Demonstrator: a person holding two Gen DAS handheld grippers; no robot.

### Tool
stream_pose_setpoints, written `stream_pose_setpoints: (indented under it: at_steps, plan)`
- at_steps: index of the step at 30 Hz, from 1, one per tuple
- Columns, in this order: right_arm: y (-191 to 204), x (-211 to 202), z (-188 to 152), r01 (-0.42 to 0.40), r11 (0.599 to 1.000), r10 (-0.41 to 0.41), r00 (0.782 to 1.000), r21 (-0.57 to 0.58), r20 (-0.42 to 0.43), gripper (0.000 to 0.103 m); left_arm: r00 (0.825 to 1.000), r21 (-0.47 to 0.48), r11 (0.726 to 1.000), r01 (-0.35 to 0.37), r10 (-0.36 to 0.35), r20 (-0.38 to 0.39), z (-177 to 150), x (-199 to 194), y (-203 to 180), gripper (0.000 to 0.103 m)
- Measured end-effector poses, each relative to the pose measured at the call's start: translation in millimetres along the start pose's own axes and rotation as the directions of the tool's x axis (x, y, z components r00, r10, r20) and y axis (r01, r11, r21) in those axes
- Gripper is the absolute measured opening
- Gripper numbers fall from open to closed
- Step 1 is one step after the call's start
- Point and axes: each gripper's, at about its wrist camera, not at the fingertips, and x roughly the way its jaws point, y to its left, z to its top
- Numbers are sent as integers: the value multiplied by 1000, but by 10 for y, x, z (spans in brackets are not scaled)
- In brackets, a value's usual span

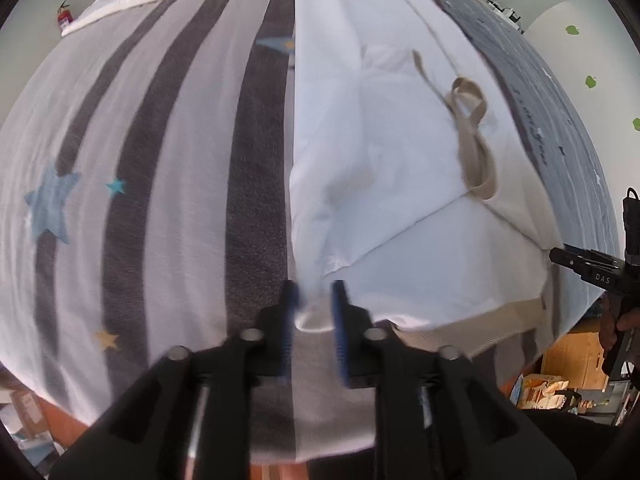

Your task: Fold clothes

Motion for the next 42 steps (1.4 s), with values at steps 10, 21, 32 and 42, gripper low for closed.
stream_pose_setpoints:
  at_steps: [10, 21, 32, 42]
  plan:
    - [195, -299, 1033, 6, 1000, -6, 990, 4, 138, 43, 982, -10, 1000, 30, -27, 188, 1279, 104, 496, 38]
    - [-234, 441, 3545, -66, 983, 16, 959, 169, 283, 43, 950, 42, 999, 5, -18, 311, 3307, 685, 708, 40]
    - [-323, 1276, 4983, -201, 976, 178, 960, 88, 217, 43, 952, 25, 999, -44, 35, 303, 4283, 1383, 599, 40]
    - [-414, 1619, 5537, -292, 955, 282, 945, 42, 164, 22, 957, 24, 999, -45, 36, 289, 4479, 1648, 580, 40]
